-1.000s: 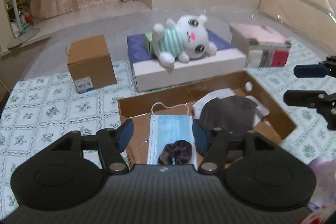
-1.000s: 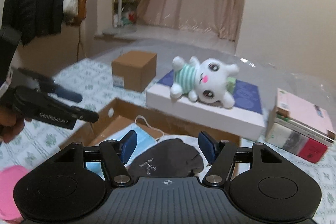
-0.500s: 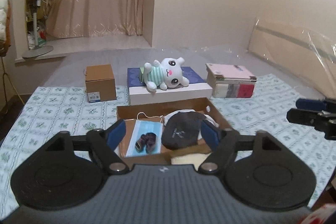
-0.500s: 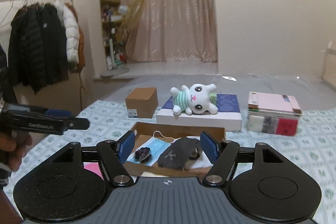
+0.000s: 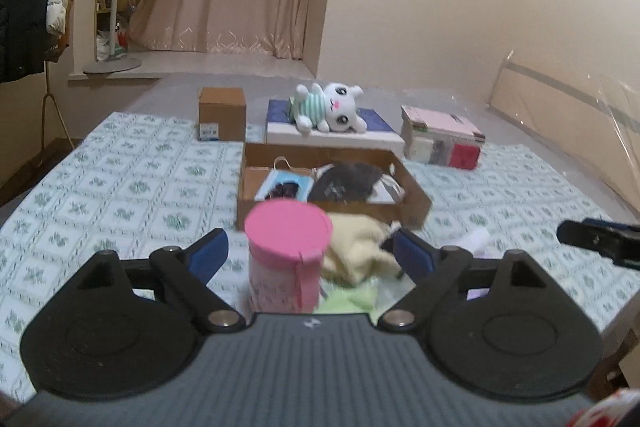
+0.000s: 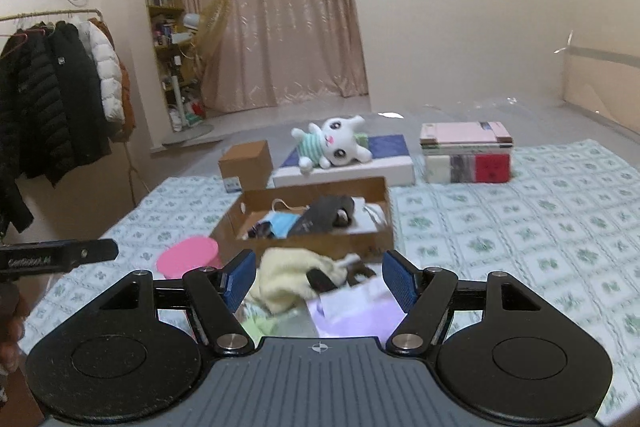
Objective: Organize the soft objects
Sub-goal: 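Move both tools back to the towel and tissue pile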
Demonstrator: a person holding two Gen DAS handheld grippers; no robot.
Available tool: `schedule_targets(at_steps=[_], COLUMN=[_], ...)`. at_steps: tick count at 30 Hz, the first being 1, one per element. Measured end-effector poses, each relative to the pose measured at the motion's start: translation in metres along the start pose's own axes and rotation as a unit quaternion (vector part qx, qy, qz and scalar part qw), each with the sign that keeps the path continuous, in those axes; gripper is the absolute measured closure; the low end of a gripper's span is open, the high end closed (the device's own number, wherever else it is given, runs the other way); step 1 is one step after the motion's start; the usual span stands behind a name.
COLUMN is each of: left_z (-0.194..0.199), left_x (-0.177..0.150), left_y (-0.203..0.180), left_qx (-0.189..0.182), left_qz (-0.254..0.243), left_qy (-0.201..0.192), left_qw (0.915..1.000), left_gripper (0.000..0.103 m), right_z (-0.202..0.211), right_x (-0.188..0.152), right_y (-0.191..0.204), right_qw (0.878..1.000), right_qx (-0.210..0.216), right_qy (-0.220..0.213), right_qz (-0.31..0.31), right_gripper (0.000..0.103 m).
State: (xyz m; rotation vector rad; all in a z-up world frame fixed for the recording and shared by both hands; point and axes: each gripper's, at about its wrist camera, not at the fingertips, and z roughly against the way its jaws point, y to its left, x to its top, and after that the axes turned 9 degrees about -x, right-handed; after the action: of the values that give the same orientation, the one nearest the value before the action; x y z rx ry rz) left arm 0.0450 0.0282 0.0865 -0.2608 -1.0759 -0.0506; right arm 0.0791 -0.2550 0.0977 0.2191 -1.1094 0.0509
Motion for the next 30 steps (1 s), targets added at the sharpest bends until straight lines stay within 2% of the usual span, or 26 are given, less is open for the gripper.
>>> schedule_targets(at_steps=[9,19,30], left_z=[0.002,-0.009,-0.018], left_x=[-0.043,-0.053,-0.061], left_y=[-0.017,-0.025,-0.019], left_qx=[0.007,0.01,0.007], left_qz=[-0.022,-0.044,-0.039], left_qy=[0.032,0.041,0.061], left_qw=[0.9992,0.9981,0.9974], left_gripper=[0.014,0.014,0.014], right_z=[0.004,-0.002,-0.01], right_x=[-0.028,-0.034,-0.048], right_y=[0.007,0.007,0.006], right_qw=[1.0,1.0,0.999], right_qx=[-0.004,-0.008,-0.013], right_qy=[0.021,0.025,0.049], right_qz=[0.014,0.017,0.016], right_gripper=[0.033,0.033,0.033])
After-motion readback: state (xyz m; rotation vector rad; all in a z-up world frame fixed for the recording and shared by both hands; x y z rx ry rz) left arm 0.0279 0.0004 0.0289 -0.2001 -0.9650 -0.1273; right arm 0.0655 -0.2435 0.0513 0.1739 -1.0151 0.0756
